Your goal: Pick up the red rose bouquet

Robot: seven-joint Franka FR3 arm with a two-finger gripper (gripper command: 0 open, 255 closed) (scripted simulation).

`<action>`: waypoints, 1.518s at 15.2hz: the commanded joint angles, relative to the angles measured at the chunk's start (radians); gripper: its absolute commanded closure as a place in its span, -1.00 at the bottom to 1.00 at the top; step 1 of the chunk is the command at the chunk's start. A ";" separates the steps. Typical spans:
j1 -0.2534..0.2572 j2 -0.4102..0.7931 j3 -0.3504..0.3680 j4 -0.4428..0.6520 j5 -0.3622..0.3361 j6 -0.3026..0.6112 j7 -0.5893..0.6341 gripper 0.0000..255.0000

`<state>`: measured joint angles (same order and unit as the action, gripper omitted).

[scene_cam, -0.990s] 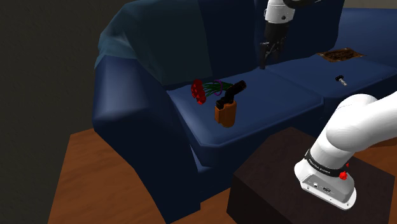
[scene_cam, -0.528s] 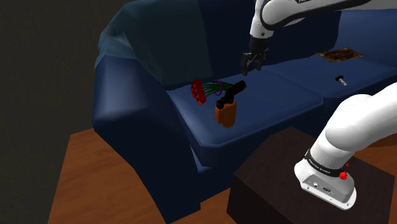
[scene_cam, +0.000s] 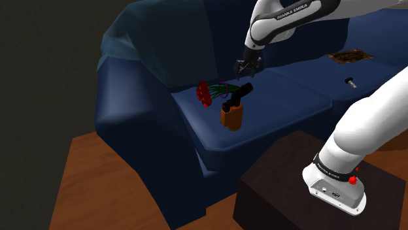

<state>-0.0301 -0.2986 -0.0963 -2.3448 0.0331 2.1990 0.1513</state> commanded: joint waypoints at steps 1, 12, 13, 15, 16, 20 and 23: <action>0.000 0.070 -0.006 0.029 0.022 0.065 0.012 -1.00; -0.024 0.458 -0.037 0.267 0.205 0.321 0.001 -1.00; -0.030 0.492 -0.035 0.295 0.224 0.335 -0.002 -1.00; -0.032 0.507 -0.032 0.286 0.234 0.358 -0.012 -1.00; -0.033 0.514 -0.030 0.282 0.239 0.370 -0.017 -1.00; -0.037 0.547 -0.021 0.268 0.261 0.415 -0.038 -1.00; -0.038 0.552 -0.020 0.266 0.264 0.421 -0.041 -1.00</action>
<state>-0.0680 0.2504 -0.1170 -2.0785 0.2959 2.6171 0.1117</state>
